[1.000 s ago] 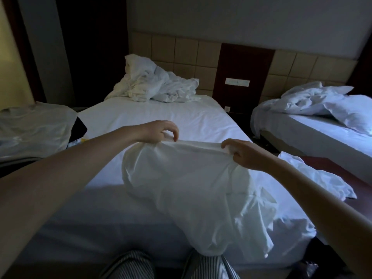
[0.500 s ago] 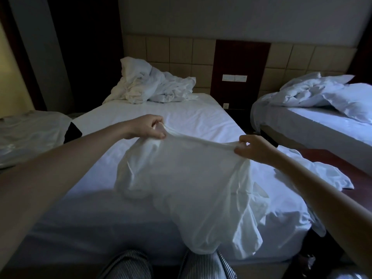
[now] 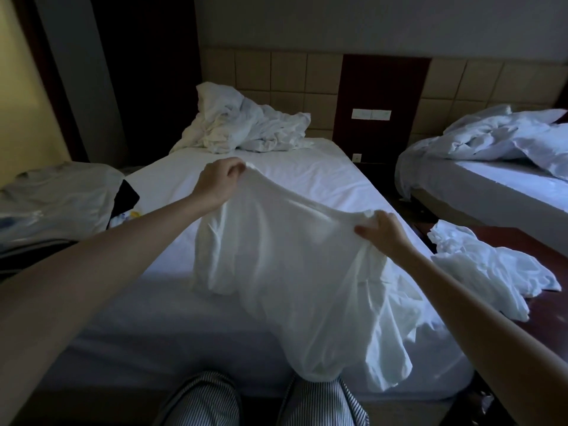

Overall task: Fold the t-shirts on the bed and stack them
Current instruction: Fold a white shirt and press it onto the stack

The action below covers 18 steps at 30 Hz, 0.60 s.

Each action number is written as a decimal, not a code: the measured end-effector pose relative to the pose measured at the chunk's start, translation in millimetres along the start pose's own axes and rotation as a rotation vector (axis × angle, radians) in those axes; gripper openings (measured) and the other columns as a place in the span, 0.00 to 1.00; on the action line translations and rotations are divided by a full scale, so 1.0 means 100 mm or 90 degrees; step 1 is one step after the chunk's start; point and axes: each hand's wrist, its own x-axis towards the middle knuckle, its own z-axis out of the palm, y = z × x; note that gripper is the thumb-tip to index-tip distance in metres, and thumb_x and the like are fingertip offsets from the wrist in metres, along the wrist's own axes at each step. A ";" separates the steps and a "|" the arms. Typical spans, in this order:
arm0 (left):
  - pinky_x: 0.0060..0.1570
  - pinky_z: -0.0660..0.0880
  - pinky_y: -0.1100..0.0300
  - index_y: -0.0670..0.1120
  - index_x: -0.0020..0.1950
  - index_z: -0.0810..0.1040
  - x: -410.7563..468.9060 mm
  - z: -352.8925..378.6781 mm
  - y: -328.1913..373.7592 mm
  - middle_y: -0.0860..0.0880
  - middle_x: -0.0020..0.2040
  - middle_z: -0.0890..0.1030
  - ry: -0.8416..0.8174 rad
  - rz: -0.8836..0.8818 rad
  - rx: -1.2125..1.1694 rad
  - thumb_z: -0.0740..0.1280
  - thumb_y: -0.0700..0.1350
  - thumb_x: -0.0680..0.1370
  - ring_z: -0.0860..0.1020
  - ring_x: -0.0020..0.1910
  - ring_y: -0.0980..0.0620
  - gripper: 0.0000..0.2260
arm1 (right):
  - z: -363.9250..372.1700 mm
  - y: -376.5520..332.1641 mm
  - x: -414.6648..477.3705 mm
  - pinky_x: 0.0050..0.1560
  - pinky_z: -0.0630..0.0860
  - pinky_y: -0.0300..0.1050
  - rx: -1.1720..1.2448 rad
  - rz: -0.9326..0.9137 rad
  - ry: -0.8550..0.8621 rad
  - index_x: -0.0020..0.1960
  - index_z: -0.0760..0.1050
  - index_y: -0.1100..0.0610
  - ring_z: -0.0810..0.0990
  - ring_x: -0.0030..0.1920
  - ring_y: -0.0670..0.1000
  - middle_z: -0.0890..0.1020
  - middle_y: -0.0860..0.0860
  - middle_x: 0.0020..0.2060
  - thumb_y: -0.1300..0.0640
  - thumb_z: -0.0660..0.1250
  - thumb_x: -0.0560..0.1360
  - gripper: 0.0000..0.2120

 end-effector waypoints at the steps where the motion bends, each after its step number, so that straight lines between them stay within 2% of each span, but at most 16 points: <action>1: 0.41 0.63 0.59 0.44 0.50 0.77 0.00 0.01 -0.04 0.45 0.48 0.79 0.013 -0.015 0.000 0.57 0.45 0.82 0.76 0.48 0.47 0.10 | 0.01 0.07 0.01 0.33 0.60 0.45 -0.006 0.029 -0.007 0.35 0.69 0.60 0.70 0.37 0.54 0.71 0.55 0.31 0.60 0.70 0.72 0.12; 3: 0.37 0.63 0.57 0.46 0.45 0.75 0.00 0.04 -0.12 0.47 0.41 0.77 -0.039 -0.022 -0.010 0.56 0.47 0.82 0.76 0.44 0.46 0.11 | 0.00 0.18 0.00 0.31 0.56 0.45 0.034 0.097 -0.021 0.28 0.64 0.59 0.66 0.30 0.52 0.65 0.53 0.25 0.60 0.67 0.74 0.19; 5: 0.35 0.62 0.56 0.46 0.40 0.72 -0.03 0.05 -0.16 0.49 0.35 0.73 -0.158 -0.024 -0.042 0.58 0.55 0.81 0.74 0.38 0.48 0.16 | -0.01 0.22 0.01 0.31 0.57 0.44 0.076 0.146 -0.027 0.28 0.64 0.58 0.64 0.28 0.51 0.65 0.53 0.26 0.60 0.64 0.76 0.19; 7: 0.34 0.60 0.57 0.46 0.37 0.68 -0.06 0.04 -0.15 0.51 0.33 0.69 -0.301 -0.024 -0.008 0.62 0.66 0.74 0.69 0.34 0.51 0.23 | -0.04 0.16 0.00 0.29 0.58 0.42 0.114 0.177 -0.018 0.31 0.66 0.58 0.65 0.28 0.52 0.67 0.54 0.28 0.61 0.60 0.78 0.16; 9: 0.35 0.65 0.58 0.45 0.39 0.70 -0.09 0.02 -0.16 0.50 0.36 0.72 -0.438 0.000 0.164 0.70 0.63 0.69 0.72 0.36 0.51 0.22 | -0.08 0.06 -0.01 0.33 0.63 0.43 0.162 0.167 -0.022 0.34 0.68 0.58 0.68 0.31 0.53 0.70 0.57 0.33 0.58 0.57 0.79 0.14; 11: 0.34 0.67 0.59 0.44 0.39 0.75 -0.08 0.03 -0.21 0.49 0.37 0.76 -0.491 -0.008 0.265 0.74 0.55 0.70 0.74 0.36 0.50 0.15 | -0.14 -0.07 -0.07 0.40 0.69 0.47 0.203 0.109 -0.074 0.43 0.73 0.63 0.73 0.37 0.57 0.72 0.63 0.39 0.53 0.59 0.79 0.14; 12: 0.34 0.68 0.59 0.45 0.37 0.76 -0.07 0.02 -0.24 0.48 0.37 0.76 -0.476 -0.029 0.232 0.73 0.51 0.72 0.75 0.36 0.50 0.12 | -0.18 -0.12 -0.10 0.43 0.71 0.49 0.154 0.071 -0.114 0.51 0.73 0.67 0.76 0.43 0.61 0.73 0.66 0.43 0.51 0.62 0.78 0.17; 13: 0.36 0.69 0.59 0.45 0.38 0.76 -0.06 0.01 -0.27 0.48 0.38 0.77 -0.447 -0.067 0.139 0.72 0.48 0.73 0.75 0.38 0.50 0.09 | -0.23 -0.16 -0.13 0.46 0.71 0.51 0.030 0.037 -0.155 0.60 0.70 0.68 0.76 0.49 0.63 0.74 0.67 0.48 0.49 0.67 0.76 0.23; 14: 0.40 0.72 0.58 0.45 0.42 0.78 -0.05 -0.02 -0.29 0.47 0.42 0.78 -0.419 -0.106 0.015 0.70 0.45 0.75 0.77 0.41 0.49 0.05 | -0.25 -0.15 -0.13 0.46 0.70 0.49 -0.152 -0.001 -0.169 0.65 0.67 0.64 0.76 0.55 0.62 0.76 0.64 0.53 0.47 0.71 0.72 0.30; 15: 0.45 0.74 0.56 0.46 0.46 0.78 -0.05 -0.05 -0.28 0.47 0.46 0.79 -0.395 -0.138 -0.120 0.67 0.44 0.77 0.78 0.45 0.48 0.02 | -0.29 -0.14 -0.12 0.45 0.68 0.47 -0.316 -0.041 -0.169 0.67 0.65 0.59 0.75 0.57 0.60 0.76 0.59 0.57 0.45 0.73 0.69 0.33; 16: 0.49 0.75 0.55 0.48 0.49 0.78 -0.05 -0.08 -0.28 0.46 0.50 0.79 -0.383 -0.168 -0.245 0.65 0.42 0.79 0.78 0.49 0.47 0.03 | -0.32 -0.12 -0.09 0.45 0.67 0.47 -0.412 -0.058 -0.148 0.65 0.66 0.55 0.75 0.57 0.59 0.76 0.56 0.58 0.43 0.72 0.68 0.31; 18: 0.51 0.76 0.56 0.50 0.55 0.76 -0.06 -0.10 -0.26 0.46 0.57 0.79 -0.357 -0.192 -0.418 0.60 0.40 0.81 0.78 0.53 0.48 0.08 | -0.40 -0.13 -0.02 0.46 0.69 0.47 -0.450 -0.058 -0.064 0.58 0.72 0.56 0.75 0.56 0.58 0.77 0.55 0.56 0.43 0.69 0.71 0.22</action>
